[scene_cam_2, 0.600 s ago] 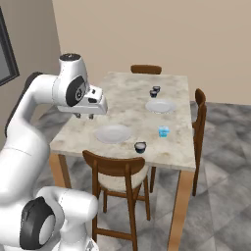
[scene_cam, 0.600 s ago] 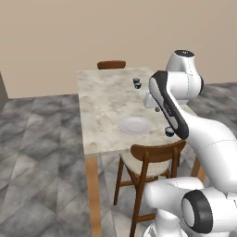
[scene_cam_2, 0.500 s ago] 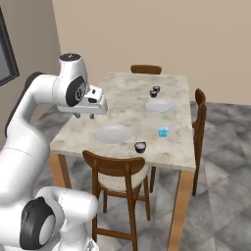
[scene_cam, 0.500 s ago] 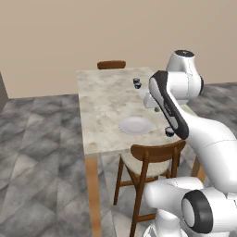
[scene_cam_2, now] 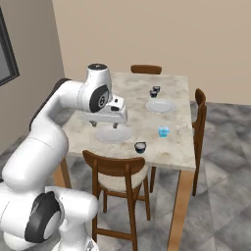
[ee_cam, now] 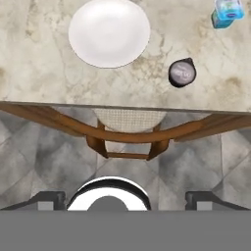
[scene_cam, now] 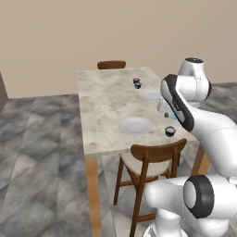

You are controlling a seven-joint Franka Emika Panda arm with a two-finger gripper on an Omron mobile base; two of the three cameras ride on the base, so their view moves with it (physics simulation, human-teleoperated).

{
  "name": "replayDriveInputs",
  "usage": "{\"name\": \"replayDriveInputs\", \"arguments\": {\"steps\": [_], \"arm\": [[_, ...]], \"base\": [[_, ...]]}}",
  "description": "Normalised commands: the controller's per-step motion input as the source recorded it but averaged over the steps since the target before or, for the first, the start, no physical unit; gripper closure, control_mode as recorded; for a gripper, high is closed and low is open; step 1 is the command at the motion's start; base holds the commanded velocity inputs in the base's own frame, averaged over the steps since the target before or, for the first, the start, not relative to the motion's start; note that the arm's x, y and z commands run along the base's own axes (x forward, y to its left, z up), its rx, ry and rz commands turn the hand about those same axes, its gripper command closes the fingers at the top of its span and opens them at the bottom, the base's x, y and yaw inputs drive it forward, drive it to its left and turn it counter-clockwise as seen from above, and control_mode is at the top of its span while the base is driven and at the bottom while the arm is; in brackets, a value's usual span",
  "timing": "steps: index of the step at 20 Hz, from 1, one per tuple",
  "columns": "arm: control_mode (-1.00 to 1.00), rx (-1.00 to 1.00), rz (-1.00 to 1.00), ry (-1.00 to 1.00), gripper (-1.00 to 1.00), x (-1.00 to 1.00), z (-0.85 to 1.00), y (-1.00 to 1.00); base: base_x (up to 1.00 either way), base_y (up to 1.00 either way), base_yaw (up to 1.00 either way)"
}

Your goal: Place two yogurt containers on each plate.

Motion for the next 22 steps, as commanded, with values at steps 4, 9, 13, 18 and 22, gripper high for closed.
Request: {"name": "replayDriveInputs", "arguments": {"steps": [4, 9, 13, 18, 22], "arm": [[-1.0, 0.0, 0.0, 0.27, -1.0, 0.46, -0.47, -0.75], [-1.0, -0.01, 0.0, 0.04, -1.0, 0.4, -0.49, -0.51], [-1.0, -0.04, 0.0, 0.01, -1.0, 0.53, -0.58, -0.2], [-1.0, 0.0, 0.0, 0.0, -1.0, 0.43, -0.61, -0.11], [-1.0, 0.0, 0.0, 0.0, -1.0, 0.62, -0.47, -0.01]], "base": [[0.0, 0.0, 0.0], [0.0, 0.0, 0.0], [0.0, 0.0, 0.0], [0.0, 0.0, 0.0], [0.0, 0.0, 0.0]]}}
